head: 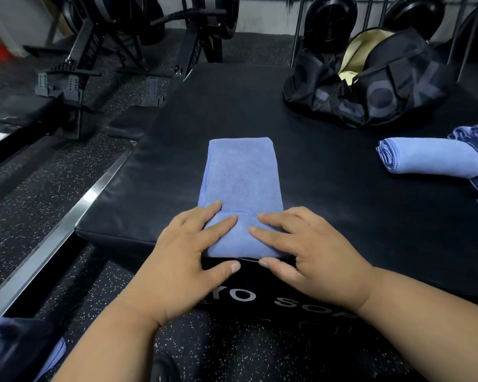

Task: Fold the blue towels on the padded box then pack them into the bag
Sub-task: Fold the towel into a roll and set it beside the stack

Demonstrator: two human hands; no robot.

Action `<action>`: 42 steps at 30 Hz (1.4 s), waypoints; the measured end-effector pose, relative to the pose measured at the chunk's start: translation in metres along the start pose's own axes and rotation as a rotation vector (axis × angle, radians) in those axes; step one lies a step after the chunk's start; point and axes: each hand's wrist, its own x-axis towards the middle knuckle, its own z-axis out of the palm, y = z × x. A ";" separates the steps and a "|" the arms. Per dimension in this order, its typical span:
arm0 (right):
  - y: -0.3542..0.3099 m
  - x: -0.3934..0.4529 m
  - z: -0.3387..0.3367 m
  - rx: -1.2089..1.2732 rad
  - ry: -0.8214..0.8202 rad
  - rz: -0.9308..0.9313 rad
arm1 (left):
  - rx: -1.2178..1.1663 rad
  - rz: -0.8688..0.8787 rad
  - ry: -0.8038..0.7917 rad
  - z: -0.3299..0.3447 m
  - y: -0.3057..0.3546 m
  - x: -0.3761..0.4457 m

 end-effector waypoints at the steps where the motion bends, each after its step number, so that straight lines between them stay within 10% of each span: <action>1: 0.001 0.000 0.000 0.000 0.000 -0.006 | -0.001 0.011 -0.007 -0.001 -0.002 0.000; 29: -0.003 0.001 -0.009 0.506 0.183 0.263 | -0.415 -0.226 0.195 -0.009 0.014 0.004; 42: 0.001 0.000 -0.007 0.308 0.223 0.196 | -0.007 0.026 0.223 -0.019 0.014 -0.004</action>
